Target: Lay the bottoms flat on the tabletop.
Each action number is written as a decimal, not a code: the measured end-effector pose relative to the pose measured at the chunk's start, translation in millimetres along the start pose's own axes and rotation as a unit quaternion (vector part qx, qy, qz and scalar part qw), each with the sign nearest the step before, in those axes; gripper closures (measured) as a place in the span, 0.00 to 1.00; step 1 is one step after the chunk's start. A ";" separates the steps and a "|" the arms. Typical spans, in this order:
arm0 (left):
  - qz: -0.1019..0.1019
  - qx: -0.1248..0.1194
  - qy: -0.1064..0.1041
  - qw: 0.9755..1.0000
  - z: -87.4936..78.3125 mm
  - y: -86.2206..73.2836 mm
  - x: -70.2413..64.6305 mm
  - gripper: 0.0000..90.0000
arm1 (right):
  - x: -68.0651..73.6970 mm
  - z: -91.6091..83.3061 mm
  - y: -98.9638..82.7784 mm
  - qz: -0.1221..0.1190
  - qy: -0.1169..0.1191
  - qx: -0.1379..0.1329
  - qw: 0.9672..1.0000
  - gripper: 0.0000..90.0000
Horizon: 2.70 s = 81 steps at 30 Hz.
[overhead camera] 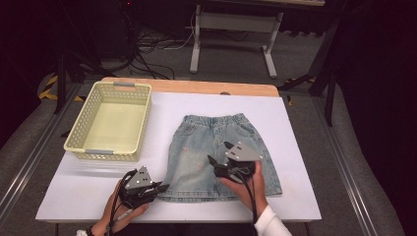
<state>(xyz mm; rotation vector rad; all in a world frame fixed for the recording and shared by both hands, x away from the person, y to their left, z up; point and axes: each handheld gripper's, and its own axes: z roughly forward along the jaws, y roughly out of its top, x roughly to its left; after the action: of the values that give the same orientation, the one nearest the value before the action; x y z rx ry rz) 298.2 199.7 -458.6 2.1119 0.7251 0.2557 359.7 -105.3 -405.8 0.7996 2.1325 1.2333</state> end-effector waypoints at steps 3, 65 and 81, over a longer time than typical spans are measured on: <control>0.001 -0.001 0.003 1.000 1.3 -0.7 -0.9 0.94 | 18.0 32.5 23.4 -0.002 0.033 0.009 0.999 0.32; 0.019 -0.051 0.032 0.998 -24.9 25.2 -0.4 0.94 | 61.6 123.4 86.4 -0.018 0.088 0.062 0.994 0.93; 0.034 -0.074 0.002 0.997 3.5 45.7 -18.9 0.87 | 26.5 87.5 68.1 0.012 0.059 0.035 0.998 0.93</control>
<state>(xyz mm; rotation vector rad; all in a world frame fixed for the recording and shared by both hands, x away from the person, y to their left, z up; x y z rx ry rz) 302.9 165.4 -423.0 1.9970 0.6166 0.3401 418.5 -9.4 -387.4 0.8017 2.2776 1.2522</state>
